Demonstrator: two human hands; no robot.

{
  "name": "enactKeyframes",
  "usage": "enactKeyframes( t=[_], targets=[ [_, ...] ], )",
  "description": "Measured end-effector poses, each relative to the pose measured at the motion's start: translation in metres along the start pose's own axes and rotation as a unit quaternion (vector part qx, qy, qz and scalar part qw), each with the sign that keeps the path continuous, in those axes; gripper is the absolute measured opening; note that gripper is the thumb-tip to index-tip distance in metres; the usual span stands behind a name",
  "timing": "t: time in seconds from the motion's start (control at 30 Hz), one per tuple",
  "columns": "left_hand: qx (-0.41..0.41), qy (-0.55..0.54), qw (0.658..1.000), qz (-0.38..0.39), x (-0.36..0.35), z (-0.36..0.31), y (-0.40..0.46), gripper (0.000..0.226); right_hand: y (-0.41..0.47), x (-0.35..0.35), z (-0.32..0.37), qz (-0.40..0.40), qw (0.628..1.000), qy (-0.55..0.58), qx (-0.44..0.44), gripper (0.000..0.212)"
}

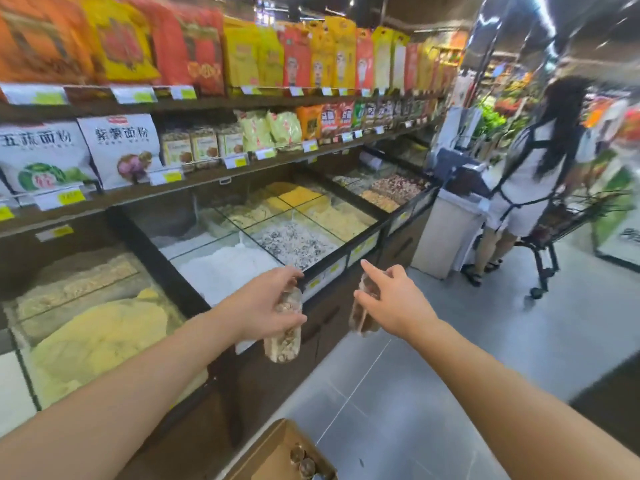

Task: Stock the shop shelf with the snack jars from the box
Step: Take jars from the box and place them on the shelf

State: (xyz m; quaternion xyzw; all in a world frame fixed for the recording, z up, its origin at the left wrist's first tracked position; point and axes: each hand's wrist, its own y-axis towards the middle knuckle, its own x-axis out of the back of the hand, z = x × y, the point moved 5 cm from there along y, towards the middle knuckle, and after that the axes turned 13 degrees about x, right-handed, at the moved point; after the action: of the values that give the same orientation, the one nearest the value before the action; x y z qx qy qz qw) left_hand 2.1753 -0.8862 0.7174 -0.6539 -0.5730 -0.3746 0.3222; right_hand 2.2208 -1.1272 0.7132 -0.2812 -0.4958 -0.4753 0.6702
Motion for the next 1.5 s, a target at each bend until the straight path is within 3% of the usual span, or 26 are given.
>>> enactKeyframes(
  t=[0.17,0.5,0.67,0.97,1.2,1.5],
  targets=[
    [-0.073,0.011,0.997,0.009,0.011,-0.064,0.003,0.049,-0.052,0.062,-0.016,-0.033,0.998,-0.016,-0.059,0.064],
    [-0.200,0.040,0.979,0.027,-0.021,-0.216,-0.005,0.055,-0.197,0.149,-0.086,-0.094,0.975,-0.037,-0.199,0.059],
    [-0.241,0.039,0.968,0.051,-0.067,-0.309,-0.039,0.069,-0.305,0.186,-0.128,-0.100,0.958,-0.059,-0.263,0.060],
    [-0.310,0.022,0.943,0.122,-0.180,-0.495,-0.136,0.060,-0.535,0.239,-0.201,-0.140,0.912,-0.064,-0.380,0.066],
    [-0.414,0.000,0.894,0.174,-0.260,-0.640,-0.237,0.051,-0.730,0.263,-0.233,-0.159,0.859,-0.076,-0.480,0.066],
    [-0.557,0.008,0.783,0.276,-0.351,-0.796,-0.388,0.057,-0.973,0.269,-0.205,-0.197,0.728,-0.093,-0.650,0.068]
  ],
)
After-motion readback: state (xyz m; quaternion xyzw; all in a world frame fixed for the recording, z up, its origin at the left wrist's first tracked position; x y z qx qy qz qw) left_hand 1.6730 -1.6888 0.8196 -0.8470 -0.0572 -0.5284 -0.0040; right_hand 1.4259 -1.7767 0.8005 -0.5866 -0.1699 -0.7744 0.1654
